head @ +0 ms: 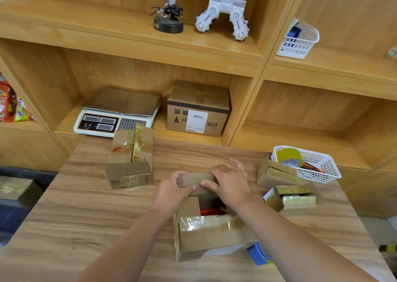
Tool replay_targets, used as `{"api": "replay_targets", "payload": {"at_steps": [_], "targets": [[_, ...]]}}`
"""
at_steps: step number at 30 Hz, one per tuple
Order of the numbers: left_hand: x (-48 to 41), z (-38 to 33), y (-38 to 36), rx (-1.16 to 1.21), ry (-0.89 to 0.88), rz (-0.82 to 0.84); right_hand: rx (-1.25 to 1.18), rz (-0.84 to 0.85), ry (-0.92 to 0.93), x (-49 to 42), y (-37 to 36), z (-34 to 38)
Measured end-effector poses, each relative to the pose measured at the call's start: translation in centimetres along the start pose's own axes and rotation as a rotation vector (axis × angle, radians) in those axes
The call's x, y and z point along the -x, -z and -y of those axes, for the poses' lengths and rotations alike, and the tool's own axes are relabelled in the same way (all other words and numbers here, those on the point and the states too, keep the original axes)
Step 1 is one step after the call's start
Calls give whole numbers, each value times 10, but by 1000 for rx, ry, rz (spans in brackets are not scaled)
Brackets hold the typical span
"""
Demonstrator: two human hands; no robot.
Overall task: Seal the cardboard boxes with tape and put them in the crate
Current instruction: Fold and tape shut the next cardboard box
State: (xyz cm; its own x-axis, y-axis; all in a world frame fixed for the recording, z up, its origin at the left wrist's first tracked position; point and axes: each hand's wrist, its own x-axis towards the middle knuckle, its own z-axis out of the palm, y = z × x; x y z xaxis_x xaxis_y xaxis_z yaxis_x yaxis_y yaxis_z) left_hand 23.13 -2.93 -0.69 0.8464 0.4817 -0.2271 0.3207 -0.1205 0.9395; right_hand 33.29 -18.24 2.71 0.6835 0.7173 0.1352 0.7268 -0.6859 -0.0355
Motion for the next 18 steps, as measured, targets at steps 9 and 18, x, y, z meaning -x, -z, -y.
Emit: {"api": "replay_targets", "payload": {"at_steps": [9, 18], "targets": [[-8, 5, -13, 238, 92, -39, -36, -36, -3, -16, -13, -4], [-11, 6, -23, 312, 88, -96, -90, 8, -3, -17, -11, -3]]}}
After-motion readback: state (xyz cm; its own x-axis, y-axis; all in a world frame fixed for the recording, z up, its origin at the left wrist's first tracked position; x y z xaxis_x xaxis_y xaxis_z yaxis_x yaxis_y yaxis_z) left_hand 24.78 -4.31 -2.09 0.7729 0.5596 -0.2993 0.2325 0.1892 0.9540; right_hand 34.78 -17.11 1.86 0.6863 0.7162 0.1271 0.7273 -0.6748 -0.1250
